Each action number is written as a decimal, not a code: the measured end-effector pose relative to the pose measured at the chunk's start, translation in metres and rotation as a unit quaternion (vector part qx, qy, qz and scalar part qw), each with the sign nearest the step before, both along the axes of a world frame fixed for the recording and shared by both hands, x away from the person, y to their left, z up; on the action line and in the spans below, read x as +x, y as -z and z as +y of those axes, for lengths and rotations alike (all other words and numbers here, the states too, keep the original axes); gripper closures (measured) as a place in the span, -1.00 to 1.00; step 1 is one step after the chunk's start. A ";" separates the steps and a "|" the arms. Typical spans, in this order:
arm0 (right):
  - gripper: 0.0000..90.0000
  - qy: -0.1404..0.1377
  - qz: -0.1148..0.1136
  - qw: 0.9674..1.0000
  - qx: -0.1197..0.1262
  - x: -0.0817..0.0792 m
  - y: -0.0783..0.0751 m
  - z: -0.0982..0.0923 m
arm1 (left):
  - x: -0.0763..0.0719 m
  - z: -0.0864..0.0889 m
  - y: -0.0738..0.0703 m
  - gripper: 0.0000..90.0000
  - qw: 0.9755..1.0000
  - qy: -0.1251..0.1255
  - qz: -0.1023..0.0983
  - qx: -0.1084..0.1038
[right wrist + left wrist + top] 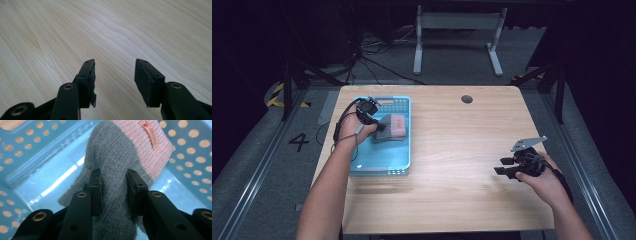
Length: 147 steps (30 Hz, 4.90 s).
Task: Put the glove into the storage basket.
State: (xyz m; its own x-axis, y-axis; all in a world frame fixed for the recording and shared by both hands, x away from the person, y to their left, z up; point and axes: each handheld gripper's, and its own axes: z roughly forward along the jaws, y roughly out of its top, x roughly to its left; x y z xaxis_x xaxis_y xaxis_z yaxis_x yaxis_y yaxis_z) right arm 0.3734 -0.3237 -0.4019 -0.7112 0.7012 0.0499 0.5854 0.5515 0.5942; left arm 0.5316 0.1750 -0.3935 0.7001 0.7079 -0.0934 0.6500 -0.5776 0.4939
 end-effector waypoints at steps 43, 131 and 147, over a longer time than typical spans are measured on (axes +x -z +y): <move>0.07 -0.005 -0.002 1.000 -0.001 -0.002 0.004 0.002 | 0.015 -0.012 0.028 0.01 0.999 0.006 -0.004 0.045; 0.04 -0.058 -0.028 0.998 0.022 0.030 0.037 0.017 | -0.204 -0.041 0.060 -0.29 0.991 0.044 -0.068 -0.103; 0.04 -0.056 -0.040 0.997 0.025 0.031 0.047 0.021 | -0.207 -0.049 0.065 -0.36 0.993 0.058 -0.056 -0.082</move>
State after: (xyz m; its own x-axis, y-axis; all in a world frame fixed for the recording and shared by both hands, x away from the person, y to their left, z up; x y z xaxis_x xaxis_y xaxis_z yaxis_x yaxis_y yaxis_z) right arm 0.4046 -0.3029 -0.4484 -0.7885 0.6146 0.0228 0.4711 0.5798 0.6647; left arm 0.3245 0.1261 -0.4589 0.7888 0.6034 -0.1171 0.5189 -0.5515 0.6532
